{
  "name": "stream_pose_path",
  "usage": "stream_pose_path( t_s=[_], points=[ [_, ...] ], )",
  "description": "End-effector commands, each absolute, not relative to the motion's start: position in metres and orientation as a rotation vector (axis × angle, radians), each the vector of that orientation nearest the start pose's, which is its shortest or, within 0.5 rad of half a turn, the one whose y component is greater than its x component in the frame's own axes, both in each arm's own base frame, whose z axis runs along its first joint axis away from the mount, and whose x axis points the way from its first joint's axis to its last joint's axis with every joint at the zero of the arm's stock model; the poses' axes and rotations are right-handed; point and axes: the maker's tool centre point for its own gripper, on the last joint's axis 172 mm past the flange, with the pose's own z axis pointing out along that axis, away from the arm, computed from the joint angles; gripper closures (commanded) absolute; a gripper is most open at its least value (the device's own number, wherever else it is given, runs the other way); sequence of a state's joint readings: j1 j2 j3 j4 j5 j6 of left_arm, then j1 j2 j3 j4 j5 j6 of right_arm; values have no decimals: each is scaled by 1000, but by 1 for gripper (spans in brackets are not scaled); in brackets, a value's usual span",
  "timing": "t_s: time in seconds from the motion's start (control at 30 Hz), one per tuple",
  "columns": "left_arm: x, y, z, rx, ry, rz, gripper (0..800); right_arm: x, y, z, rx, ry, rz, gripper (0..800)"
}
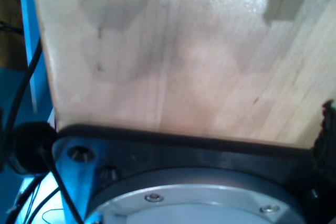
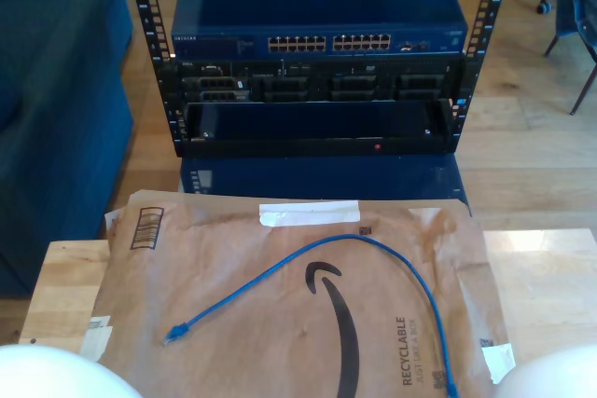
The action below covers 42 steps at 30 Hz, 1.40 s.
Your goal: Grab the cable and plug it in
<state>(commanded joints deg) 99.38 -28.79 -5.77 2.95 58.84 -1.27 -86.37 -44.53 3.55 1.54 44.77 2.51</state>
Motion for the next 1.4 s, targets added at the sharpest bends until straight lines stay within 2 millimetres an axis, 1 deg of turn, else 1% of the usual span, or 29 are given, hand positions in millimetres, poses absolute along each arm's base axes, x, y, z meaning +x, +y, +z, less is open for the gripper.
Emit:
stream_pose_path(
  t_s=[1.03,1.13,1.27,1.33,1.4],
  points=[
    [-31,124,28,1836,2133,-438,0,15,-180,27,-2179,2182,54,0],
    [-31,124,28,1835,2134,-439,0,15,-182,31,-2172,2186,61,0],
    [-31,123,33,1825,2123,-457,0,15,-177,42,-2152,2155,121,0],
    [-31,121,37,1824,2110,-468,0,15,-180,51,-2145,2154,129,0],
    [-32,124,39,1833,2111,-466,0,16,-183,65,-2121,2159,149,1]
  ],
)
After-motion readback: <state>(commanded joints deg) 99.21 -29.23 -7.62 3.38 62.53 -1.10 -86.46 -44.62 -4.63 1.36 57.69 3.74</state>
